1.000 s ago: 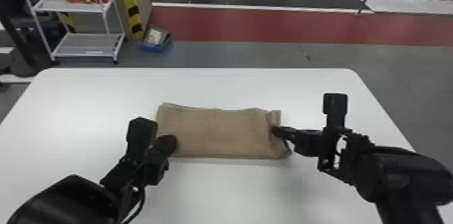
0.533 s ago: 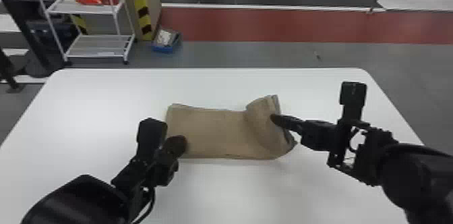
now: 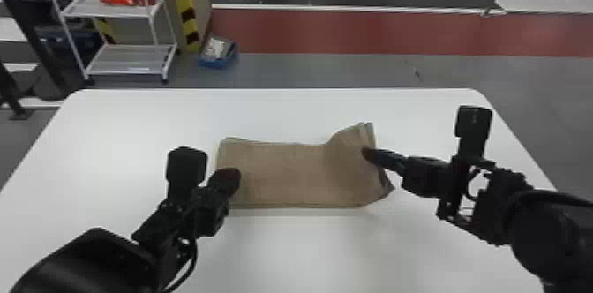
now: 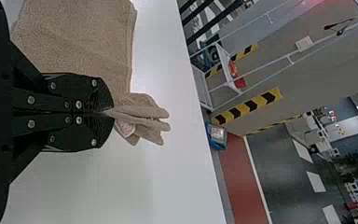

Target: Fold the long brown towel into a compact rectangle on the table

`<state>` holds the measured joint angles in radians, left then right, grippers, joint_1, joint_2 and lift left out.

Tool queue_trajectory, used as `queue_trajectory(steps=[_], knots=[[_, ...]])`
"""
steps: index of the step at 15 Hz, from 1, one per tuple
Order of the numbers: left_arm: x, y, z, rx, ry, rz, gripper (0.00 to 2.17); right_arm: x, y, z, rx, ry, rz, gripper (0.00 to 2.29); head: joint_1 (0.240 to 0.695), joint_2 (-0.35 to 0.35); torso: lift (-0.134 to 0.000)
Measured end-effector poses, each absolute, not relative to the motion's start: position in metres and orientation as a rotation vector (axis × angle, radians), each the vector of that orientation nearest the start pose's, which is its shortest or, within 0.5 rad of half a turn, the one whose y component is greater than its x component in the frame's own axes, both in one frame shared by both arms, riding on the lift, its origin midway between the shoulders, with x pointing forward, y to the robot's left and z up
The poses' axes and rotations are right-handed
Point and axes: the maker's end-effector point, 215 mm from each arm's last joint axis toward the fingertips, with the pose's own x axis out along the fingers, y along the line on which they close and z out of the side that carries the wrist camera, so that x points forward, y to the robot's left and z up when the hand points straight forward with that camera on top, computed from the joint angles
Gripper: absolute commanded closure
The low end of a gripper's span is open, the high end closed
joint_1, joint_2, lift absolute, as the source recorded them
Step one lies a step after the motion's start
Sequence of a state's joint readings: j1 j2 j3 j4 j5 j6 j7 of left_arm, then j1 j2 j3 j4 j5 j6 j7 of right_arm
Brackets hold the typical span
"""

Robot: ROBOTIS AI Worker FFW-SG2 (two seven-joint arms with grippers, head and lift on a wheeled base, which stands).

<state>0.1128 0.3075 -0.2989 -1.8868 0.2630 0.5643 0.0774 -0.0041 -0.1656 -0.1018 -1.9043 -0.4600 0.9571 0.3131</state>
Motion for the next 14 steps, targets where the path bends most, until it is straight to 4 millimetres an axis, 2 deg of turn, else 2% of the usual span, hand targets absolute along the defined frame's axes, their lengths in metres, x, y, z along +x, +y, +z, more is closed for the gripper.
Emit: queue_trajectory(steps=[3,6,8,11,14], knots=[[0.515,0.149,-0.44,0.091,0.432,-0.281,1.84,0.527,-0.183,-0.39,0.343,0.567,0.431,1.21,0.695,-0.036,-0.123],[0.516,0.154,-0.458,0.097,0.459,-0.283,1.84,0.52,-0.191,-0.392,0.372,0.595,0.44,1.21,0.695,-0.039,-0.123],[0.516,0.153,-0.468,0.101,0.478,-0.293,1.84,0.517,-0.189,-0.387,0.394,0.598,0.455,1.21,0.695,-0.038,-0.123],[0.51,0.144,-0.483,0.106,0.505,-0.318,1.84,0.52,-0.174,-0.364,0.437,0.573,0.503,1.21,0.695,-0.033,-0.123],[0.504,0.127,-0.489,0.102,0.516,-0.344,1.84,0.524,-0.149,-0.336,0.46,0.527,0.555,1.21,0.695,-0.026,-0.123]])
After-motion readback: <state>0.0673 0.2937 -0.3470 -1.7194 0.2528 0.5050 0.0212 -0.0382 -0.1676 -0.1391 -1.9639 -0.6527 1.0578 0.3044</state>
